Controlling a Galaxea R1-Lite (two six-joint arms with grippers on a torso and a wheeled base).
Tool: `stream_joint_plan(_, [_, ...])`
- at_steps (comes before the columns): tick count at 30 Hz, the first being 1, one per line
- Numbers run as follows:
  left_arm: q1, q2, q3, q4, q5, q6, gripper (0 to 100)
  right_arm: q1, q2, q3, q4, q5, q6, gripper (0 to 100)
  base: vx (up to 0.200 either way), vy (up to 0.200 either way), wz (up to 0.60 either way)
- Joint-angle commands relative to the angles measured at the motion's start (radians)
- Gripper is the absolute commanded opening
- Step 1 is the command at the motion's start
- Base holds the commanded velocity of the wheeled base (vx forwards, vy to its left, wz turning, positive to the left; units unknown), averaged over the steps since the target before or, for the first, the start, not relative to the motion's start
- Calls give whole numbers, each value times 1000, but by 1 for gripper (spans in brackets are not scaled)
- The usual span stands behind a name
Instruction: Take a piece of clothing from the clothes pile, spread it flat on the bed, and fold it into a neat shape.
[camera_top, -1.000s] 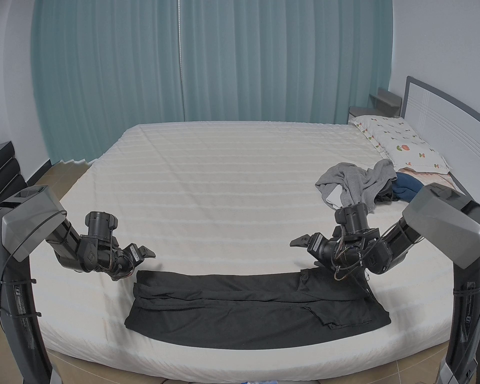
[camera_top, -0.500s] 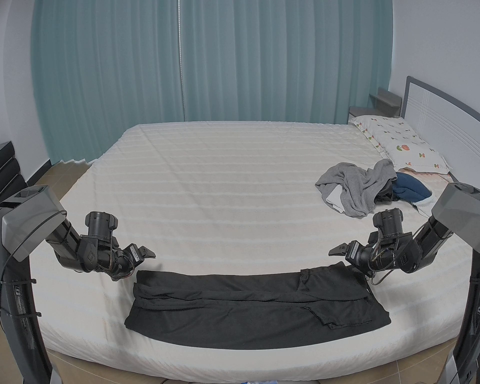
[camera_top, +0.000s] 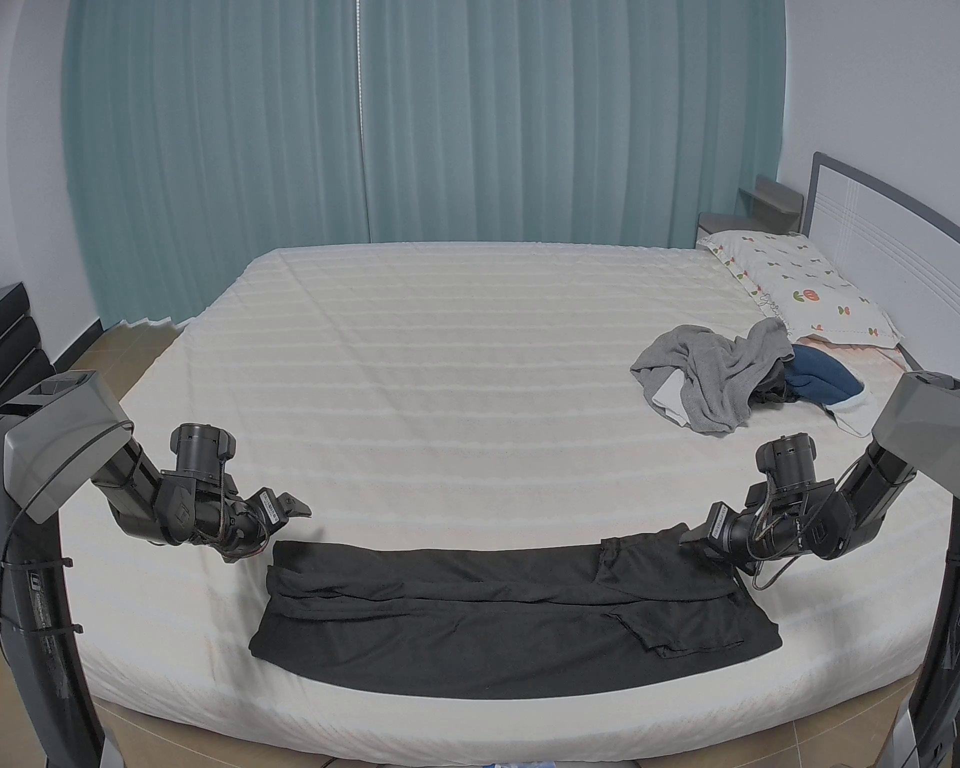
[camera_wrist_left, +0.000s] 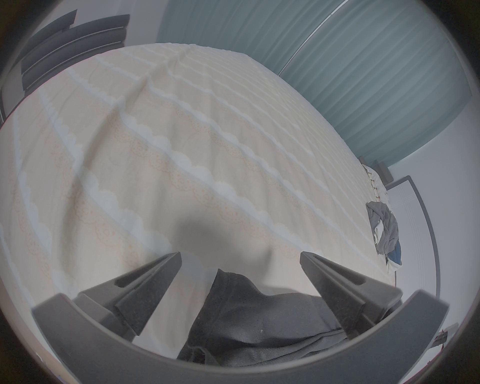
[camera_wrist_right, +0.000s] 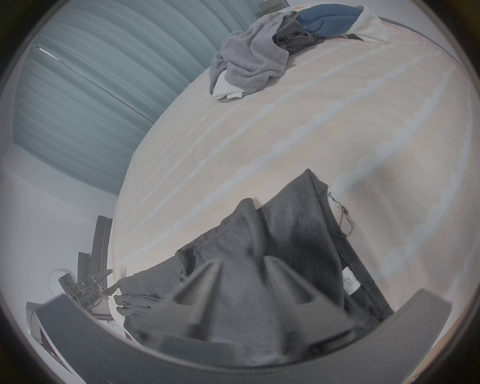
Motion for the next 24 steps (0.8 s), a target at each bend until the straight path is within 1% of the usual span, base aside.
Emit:
stream_joint_plan(1, [0,-1,-1,0,0,-1,100,-10,-6,18,1,-4,-10,0,0,0,0])
stream_joint_plan(6, [8,-11,1,3,-2,-1,100,-24,-10,38,-2,-6,-15,0,0,0,0])
stream_joint_plan(9, [19,-49,2,32,-3,-1,100,-25,-18,43,0,-6,-16,0,0,0,0])
stream_joint_plan(10, [19,-67,4,52,-6,-1,100,-25,-24,46,1,-6,-18,100,0,0,0])
stream_joint_plan(14, [10,-101,14,93,-11,-1,100,-16,-29,58,-2,-6,-39,100,0,0,0])
stream_joint_plan(18, [-1,-113,22,108,-11,-1,100,-15,-99,69,1,-9,-27,100,0,0,0])
stream_joint_plan(21, [-12,-129,73,113,-9,1,100,-5,-185,123,-2,-6,27,100,0,0,0])
stream_joint_plan(24, [-15,-149,142,101,-11,1,100,11,-245,163,-2,-2,102,100,0,0,0])
